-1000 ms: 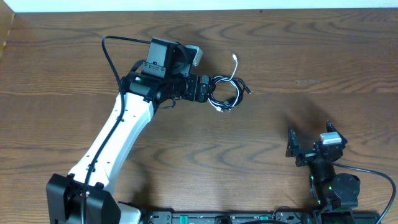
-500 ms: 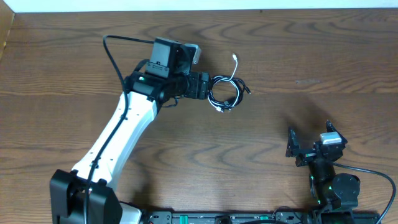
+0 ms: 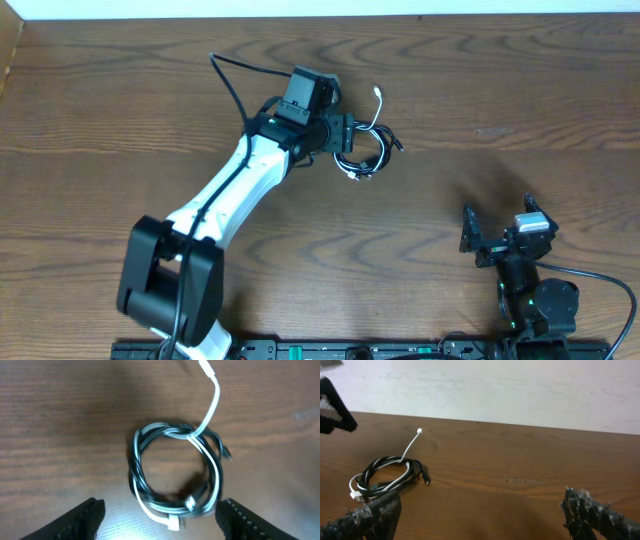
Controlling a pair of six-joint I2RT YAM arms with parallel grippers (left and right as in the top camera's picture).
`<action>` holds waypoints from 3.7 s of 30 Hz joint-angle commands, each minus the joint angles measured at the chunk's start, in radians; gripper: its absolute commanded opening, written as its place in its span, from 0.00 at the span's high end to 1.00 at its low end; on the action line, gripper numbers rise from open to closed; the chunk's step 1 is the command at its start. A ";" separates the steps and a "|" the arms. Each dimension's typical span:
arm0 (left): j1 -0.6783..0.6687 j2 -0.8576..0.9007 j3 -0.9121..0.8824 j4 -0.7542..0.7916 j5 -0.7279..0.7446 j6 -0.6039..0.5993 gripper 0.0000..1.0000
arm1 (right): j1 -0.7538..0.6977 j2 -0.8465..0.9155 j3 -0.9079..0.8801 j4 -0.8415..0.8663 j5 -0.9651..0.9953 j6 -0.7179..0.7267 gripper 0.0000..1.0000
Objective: Untangle cables
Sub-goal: 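Lower the left gripper and grasp the cable bundle, then reach the right gripper toward the bundle held by the left gripper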
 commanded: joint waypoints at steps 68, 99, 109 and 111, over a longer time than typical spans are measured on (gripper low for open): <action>-0.009 -0.023 0.138 -0.254 0.565 0.010 0.93 | -0.003 -0.002 0.004 0.079 -0.300 0.142 0.01; -0.004 -0.023 0.138 -0.215 0.735 -0.011 0.93 | -0.129 1.210 0.698 -0.186 -0.940 0.249 0.49; 0.002 -0.023 0.138 -0.120 0.732 -0.151 0.92 | -0.009 1.325 0.698 -0.190 -0.545 0.564 0.57; 0.002 -0.023 0.138 -0.121 0.733 -0.156 0.93 | 0.016 1.325 0.698 -0.184 -0.466 0.658 0.54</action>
